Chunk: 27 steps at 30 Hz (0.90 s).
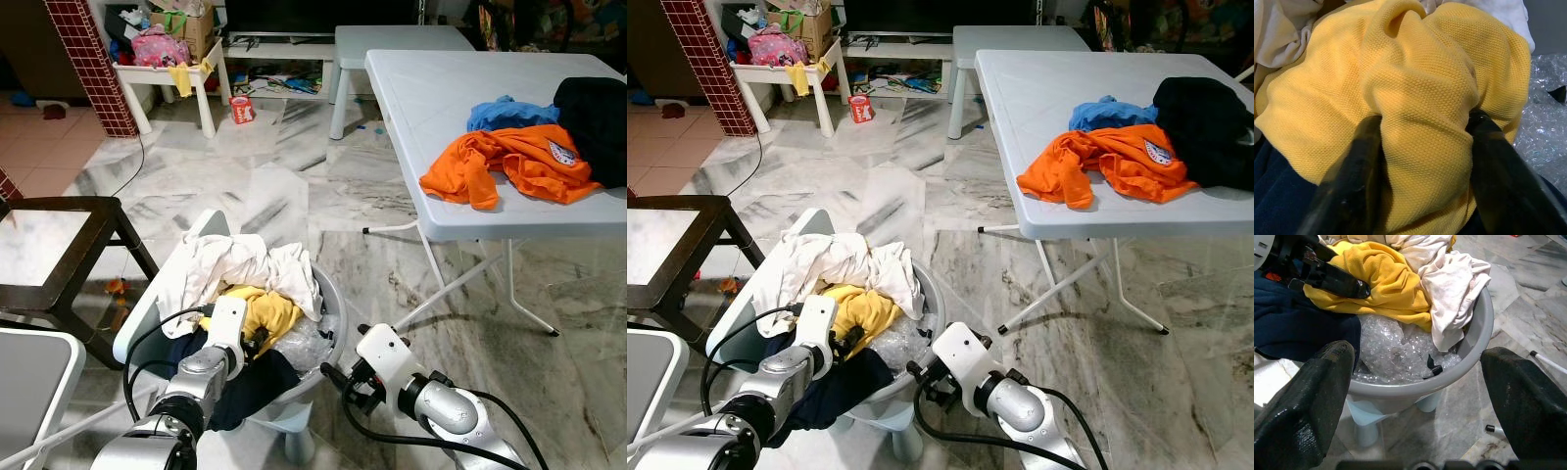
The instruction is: Hang hanger
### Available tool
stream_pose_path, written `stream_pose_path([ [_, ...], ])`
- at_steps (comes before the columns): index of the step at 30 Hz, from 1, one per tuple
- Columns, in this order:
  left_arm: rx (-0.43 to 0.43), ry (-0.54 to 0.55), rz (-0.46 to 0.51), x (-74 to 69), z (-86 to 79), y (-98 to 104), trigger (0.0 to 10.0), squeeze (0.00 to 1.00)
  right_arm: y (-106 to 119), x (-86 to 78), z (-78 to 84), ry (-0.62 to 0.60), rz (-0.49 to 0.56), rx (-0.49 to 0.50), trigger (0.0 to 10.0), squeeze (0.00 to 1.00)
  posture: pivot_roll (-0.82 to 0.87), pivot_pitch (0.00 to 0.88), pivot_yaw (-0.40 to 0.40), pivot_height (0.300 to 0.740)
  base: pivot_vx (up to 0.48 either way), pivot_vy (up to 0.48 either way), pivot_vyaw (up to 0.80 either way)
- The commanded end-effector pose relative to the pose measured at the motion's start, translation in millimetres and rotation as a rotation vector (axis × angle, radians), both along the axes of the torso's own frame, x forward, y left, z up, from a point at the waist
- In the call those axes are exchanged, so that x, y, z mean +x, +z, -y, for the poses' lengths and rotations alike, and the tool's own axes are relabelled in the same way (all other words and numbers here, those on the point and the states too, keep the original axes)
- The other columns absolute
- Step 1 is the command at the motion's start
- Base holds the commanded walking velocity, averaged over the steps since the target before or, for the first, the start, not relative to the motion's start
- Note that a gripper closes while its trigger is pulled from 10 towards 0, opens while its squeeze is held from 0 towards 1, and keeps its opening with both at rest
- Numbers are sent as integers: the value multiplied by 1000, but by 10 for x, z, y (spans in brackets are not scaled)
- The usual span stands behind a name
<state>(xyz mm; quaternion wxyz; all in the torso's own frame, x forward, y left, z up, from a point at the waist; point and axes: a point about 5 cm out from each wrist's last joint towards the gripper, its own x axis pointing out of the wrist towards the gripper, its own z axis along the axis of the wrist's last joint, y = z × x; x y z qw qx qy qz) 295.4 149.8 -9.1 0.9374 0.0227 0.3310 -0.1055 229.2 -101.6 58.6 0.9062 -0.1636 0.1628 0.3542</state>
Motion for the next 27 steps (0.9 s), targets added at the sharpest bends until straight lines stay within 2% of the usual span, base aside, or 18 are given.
stream_pose_path([
  [1, 13, 15, -95, -160, -61, -154, 0, 0, -22, -5, -15, 10, -12, -8, 10000, 0, -199, 55, 16, 740, 0, 0, 0],
  [27, 7, 38, -55, -166, -118, -147, 0, 0, -34, 25, -47, 4, -16, 1, 10000, 0, -185, 47, 14, 740, 0, 0, 0],
])
